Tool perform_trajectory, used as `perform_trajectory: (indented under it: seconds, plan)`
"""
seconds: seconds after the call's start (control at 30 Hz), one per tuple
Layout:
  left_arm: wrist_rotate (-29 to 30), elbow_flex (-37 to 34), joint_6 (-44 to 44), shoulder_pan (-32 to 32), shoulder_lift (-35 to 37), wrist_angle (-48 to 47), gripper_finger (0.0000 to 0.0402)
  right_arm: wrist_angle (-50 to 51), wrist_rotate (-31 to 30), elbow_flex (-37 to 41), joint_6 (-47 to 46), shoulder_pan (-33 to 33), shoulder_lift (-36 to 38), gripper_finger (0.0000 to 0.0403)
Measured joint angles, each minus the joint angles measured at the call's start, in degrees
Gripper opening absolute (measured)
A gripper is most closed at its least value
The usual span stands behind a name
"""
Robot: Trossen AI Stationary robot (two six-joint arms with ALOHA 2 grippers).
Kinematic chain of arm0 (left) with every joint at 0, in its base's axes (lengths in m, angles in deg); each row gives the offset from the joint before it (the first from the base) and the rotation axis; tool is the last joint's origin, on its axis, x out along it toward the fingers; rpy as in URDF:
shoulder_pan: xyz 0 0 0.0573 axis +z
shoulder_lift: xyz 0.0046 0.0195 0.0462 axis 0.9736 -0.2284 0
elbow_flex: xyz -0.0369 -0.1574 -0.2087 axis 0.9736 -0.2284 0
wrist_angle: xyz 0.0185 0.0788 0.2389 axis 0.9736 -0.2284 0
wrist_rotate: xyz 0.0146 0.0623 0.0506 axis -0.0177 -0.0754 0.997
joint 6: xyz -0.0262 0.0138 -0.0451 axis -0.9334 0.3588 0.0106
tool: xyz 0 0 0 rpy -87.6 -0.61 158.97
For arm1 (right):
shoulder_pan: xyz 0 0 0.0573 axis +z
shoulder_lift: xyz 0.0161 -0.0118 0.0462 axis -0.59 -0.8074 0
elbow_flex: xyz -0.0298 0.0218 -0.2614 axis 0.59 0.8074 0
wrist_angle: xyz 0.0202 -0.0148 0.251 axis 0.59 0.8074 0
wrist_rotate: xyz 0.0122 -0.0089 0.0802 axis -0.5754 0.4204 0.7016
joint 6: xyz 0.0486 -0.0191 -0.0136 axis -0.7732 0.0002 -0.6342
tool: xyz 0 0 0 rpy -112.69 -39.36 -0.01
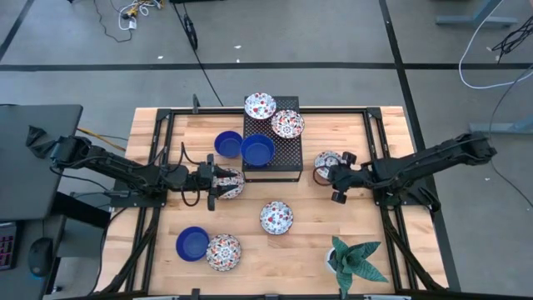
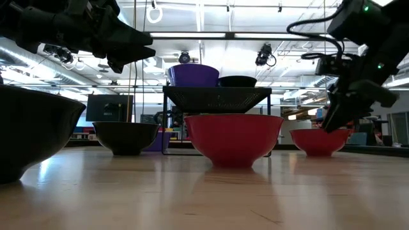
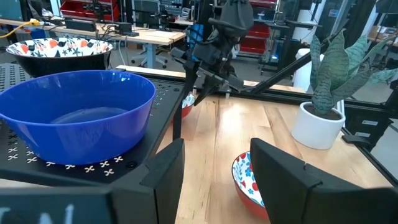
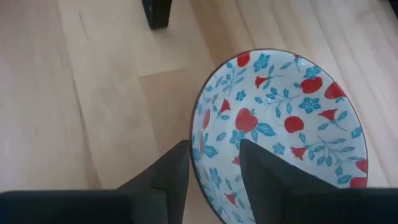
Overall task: Pick & Place Mini bowls
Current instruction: Stack the top red patterned bowl on the red patterned bowl on the shelf
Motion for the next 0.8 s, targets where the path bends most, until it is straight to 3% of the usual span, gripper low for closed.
perform_trajectory:
  seconds: [0.27,0.57,0.8]
  plan:
    - [0.0,0.0,0.0,0.0,0.0,0.0,0.0188,-2.0,1.1,1.7,2.2,-0.9,0.0,0.0100]
    - [0.0,0.0,0.0,0.0,0.0,0.0,0.0188,-2.2,2.6,1.8,2.8,-0.9,0.0,0.0013]
    - [0.0,0.0,-0.2,0.0,0.0,0.0,0.0188,-2.5,3.1,1.4,1.7,-0.9,0.0,0.0014]
